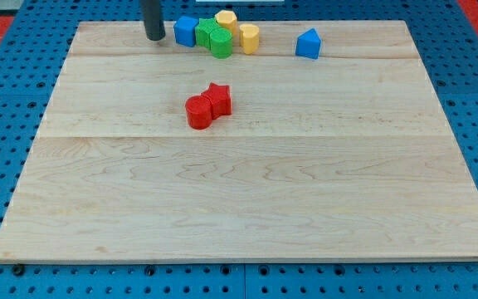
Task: Slide the hexagon towards the right
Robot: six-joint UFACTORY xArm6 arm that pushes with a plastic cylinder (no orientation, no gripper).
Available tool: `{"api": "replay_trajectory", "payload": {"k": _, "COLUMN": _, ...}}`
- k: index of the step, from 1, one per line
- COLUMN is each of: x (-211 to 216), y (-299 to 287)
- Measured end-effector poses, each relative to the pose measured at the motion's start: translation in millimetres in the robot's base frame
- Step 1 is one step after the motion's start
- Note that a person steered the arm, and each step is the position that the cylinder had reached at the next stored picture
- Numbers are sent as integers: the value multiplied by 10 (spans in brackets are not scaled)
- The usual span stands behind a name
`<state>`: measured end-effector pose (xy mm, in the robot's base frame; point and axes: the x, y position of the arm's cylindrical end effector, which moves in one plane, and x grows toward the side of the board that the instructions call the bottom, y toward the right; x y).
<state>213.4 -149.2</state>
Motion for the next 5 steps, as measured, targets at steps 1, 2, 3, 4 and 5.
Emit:
{"api": "replay_trajectory", "payload": {"k": 1, "x": -215, "y": 162}}
{"api": "replay_trajectory", "payload": {"k": 2, "x": -220, "y": 275}}
{"api": "replay_trajectory", "payload": {"k": 3, "x": -218, "y": 729}}
{"api": "replay_trajectory", "payload": {"k": 4, "x": -206, "y": 1432}}
{"api": "replay_trajectory", "payload": {"k": 5, "x": -207, "y": 1598}}
